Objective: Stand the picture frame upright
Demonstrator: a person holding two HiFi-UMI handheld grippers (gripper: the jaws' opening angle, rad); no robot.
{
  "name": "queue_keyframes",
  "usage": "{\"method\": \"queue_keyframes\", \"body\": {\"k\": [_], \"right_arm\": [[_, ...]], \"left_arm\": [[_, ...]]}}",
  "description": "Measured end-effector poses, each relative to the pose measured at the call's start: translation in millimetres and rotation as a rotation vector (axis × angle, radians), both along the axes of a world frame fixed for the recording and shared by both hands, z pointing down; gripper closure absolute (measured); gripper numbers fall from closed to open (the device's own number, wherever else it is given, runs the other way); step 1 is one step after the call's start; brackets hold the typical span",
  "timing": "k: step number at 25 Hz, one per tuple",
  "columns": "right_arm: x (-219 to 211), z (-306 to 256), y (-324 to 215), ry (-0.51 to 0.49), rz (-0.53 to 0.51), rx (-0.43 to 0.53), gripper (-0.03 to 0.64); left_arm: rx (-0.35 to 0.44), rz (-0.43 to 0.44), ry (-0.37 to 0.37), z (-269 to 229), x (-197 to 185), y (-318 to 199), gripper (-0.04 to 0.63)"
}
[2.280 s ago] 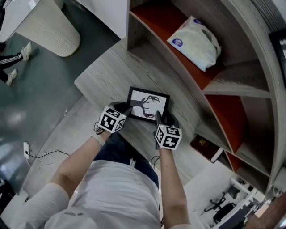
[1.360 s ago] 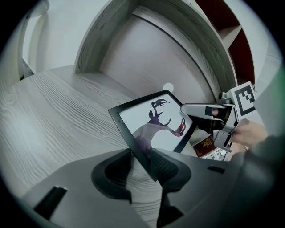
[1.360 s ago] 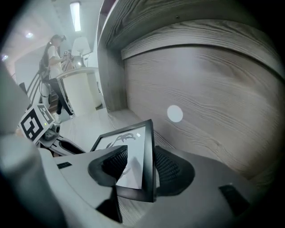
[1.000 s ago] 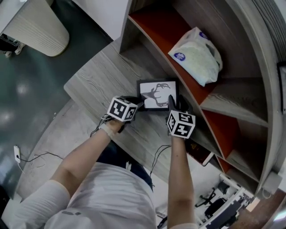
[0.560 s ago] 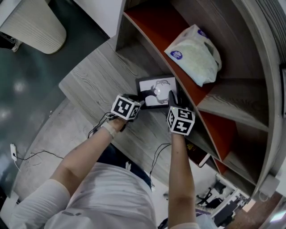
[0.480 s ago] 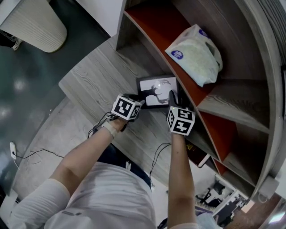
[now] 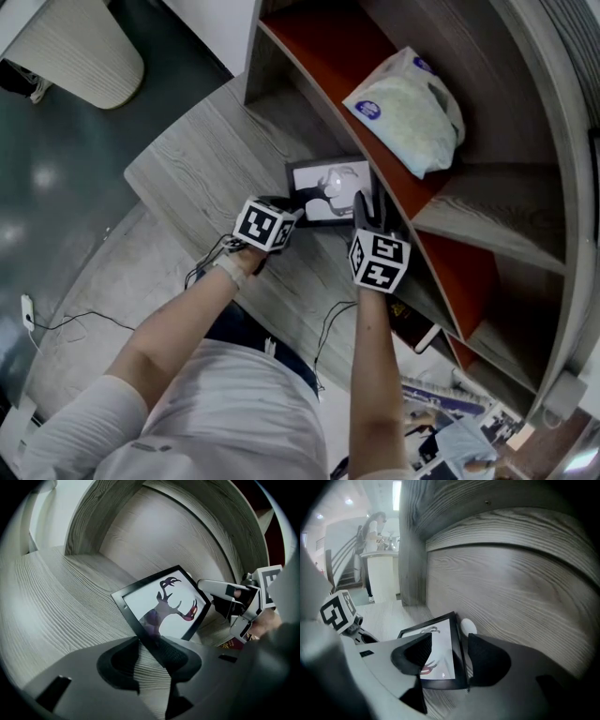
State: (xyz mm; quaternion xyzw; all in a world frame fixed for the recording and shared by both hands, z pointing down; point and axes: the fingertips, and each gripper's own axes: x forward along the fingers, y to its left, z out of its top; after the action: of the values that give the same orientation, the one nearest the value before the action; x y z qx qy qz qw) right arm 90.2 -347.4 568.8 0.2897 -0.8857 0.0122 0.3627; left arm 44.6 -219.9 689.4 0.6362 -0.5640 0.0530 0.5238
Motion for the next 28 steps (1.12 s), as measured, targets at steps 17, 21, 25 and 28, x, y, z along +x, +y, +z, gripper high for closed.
{"method": "queue_keyframes", "body": {"k": [17,21,25,28], "right_arm": [[50,52,61,-0.222,0.324,-0.347,0.365],[38,62,63,-0.282,0.372,-0.427,0.365],[27,69,67,-0.325,0.402,-0.506,0.371],[27,73,68,-0.331,0.429,-0.517,0.405]], "left_arm": [[-0.008,-0.011,0.014,0,-1,0,0.466],[-0.007,-0.010,0.008,0,-2,0,0.466],[-0.006,-0.010,0.010,1,-2,-1,0.466],[-0.006,-0.009,0.010,0,-2,0,0.466]]}}
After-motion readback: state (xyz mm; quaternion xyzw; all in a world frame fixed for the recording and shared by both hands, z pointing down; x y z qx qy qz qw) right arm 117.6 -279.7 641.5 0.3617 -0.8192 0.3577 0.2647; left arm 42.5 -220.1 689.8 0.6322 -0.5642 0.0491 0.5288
